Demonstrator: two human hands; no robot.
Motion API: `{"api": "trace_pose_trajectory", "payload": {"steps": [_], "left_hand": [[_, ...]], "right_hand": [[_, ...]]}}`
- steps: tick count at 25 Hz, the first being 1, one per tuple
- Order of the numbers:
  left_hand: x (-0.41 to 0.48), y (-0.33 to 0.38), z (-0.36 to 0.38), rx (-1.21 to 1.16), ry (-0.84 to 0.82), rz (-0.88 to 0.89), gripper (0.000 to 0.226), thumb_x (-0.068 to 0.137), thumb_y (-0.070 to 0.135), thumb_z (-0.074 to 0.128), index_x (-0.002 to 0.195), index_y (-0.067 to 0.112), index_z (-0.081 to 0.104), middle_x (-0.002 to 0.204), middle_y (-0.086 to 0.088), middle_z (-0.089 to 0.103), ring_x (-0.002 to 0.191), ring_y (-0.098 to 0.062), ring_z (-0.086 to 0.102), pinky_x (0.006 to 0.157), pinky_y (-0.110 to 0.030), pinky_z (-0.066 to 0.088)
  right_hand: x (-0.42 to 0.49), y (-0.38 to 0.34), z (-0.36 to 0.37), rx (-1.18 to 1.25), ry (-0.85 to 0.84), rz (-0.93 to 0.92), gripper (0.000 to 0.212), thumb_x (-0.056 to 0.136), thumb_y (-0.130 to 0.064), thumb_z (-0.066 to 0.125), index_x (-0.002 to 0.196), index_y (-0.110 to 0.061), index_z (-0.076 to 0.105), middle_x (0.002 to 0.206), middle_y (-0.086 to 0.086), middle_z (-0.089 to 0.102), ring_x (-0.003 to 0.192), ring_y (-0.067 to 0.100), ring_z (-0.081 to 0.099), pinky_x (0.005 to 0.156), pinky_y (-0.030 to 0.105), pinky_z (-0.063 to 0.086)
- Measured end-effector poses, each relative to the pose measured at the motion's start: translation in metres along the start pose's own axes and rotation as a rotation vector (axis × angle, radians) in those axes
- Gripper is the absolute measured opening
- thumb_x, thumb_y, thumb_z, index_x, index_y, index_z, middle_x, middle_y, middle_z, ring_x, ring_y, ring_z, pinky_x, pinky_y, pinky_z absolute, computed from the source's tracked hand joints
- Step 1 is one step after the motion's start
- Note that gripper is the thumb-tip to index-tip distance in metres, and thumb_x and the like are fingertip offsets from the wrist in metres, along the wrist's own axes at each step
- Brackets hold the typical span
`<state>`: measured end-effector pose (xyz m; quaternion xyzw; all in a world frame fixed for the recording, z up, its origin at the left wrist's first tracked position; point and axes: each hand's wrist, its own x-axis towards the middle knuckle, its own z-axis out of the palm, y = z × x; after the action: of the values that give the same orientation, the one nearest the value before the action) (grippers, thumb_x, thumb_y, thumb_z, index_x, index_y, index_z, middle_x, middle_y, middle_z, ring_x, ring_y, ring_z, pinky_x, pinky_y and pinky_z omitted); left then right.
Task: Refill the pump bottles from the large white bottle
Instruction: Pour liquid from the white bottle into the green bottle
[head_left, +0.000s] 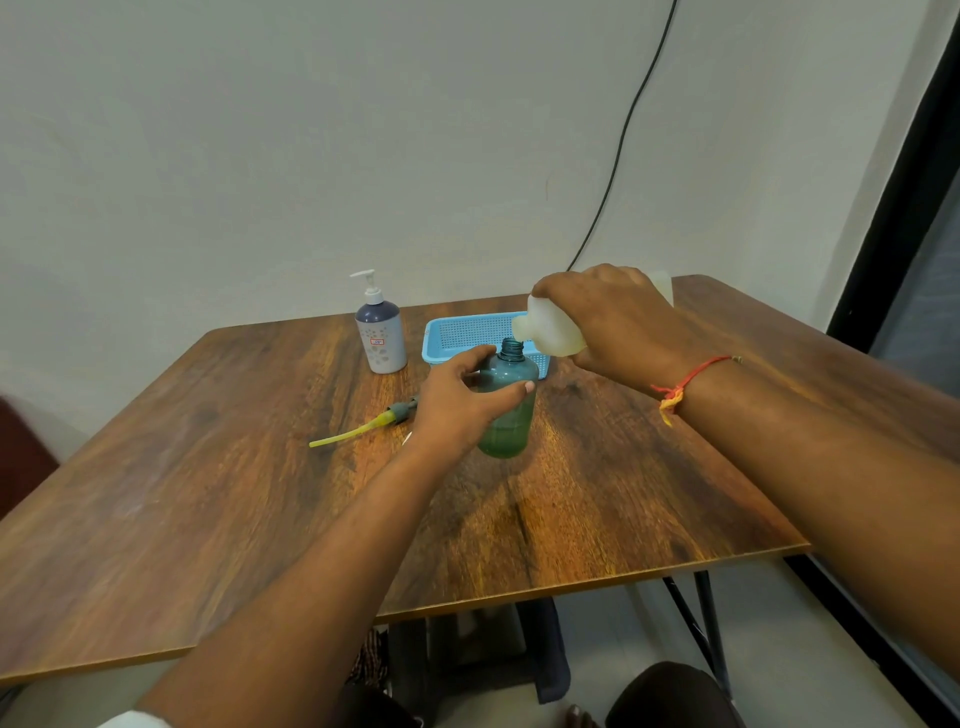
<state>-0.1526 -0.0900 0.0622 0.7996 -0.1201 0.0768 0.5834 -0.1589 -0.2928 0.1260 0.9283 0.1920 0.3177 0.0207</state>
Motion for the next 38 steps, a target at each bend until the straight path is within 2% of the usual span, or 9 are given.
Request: {"api": "trace_pose_trajectory", "payload": {"steps": [5,16,23,29,33,38], "left_hand": [[0.0,0.001,0.001,-0.021,0.011,-0.004,0.074,0.076,0.029,0.088,0.142,0.016,0.057,0.128,0.005,0.063,0.117,-0.01,0.059,0.096,-0.029,0.055],[-0.001,0.001,0.001,-0.043,0.017,-0.018,0.075,0.075,0.028,0.089,0.142,0.015,0.057,0.127,0.003,0.064,0.117,-0.011,0.06,0.099,-0.036,0.056],[-0.002,0.003,0.001,-0.04,0.007,-0.012,0.074,0.076,0.027,0.088,0.142,0.015,0.057,0.127,0.005,0.063,0.117,-0.009,0.058,0.095,-0.028,0.055],[-0.003,0.002,0.001,-0.016,0.018,-0.009,0.074,0.076,0.028,0.088,0.142,0.015,0.057,0.128,0.004,0.064,0.116,-0.01,0.059,0.1,-0.036,0.055],[-0.004,0.001,0.001,-0.013,0.013,0.002,0.073,0.076,0.027,0.088,0.142,0.015,0.058,0.126,0.005,0.065,0.116,-0.01,0.059,0.1,-0.036,0.056],[-0.005,-0.003,0.001,-0.013,0.014,0.003,0.071,0.075,0.027,0.088,0.139,0.015,0.06,0.124,0.005,0.067,0.117,-0.011,0.061,0.102,-0.039,0.055]], "right_hand": [[0.001,0.002,-0.002,-0.021,0.004,-0.009,0.073,0.075,-0.021,0.085,0.138,-0.025,0.049,0.131,0.002,0.061,0.115,0.031,0.057,0.098,0.05,0.042],[0.003,0.002,-0.003,-0.015,0.028,-0.031,0.071,0.075,-0.02,0.085,0.137,-0.024,0.051,0.13,0.003,0.062,0.115,0.032,0.057,0.097,0.051,0.041],[0.003,0.002,-0.003,-0.018,0.025,-0.039,0.071,0.076,-0.022,0.085,0.137,-0.025,0.049,0.132,0.002,0.061,0.117,0.032,0.056,0.098,0.051,0.041],[0.002,0.001,-0.002,-0.017,0.009,-0.032,0.07,0.076,-0.022,0.085,0.136,-0.024,0.051,0.131,0.003,0.062,0.115,0.032,0.057,0.098,0.051,0.042],[-0.002,-0.002,-0.003,0.069,-0.021,0.029,0.068,0.077,-0.024,0.083,0.136,-0.024,0.05,0.13,0.002,0.062,0.113,0.03,0.056,0.097,0.048,0.042],[-0.009,-0.002,0.005,0.251,-0.087,0.132,0.071,0.072,-0.029,0.085,0.133,-0.024,0.049,0.124,0.001,0.063,0.107,0.025,0.058,0.086,0.045,0.051]]}}
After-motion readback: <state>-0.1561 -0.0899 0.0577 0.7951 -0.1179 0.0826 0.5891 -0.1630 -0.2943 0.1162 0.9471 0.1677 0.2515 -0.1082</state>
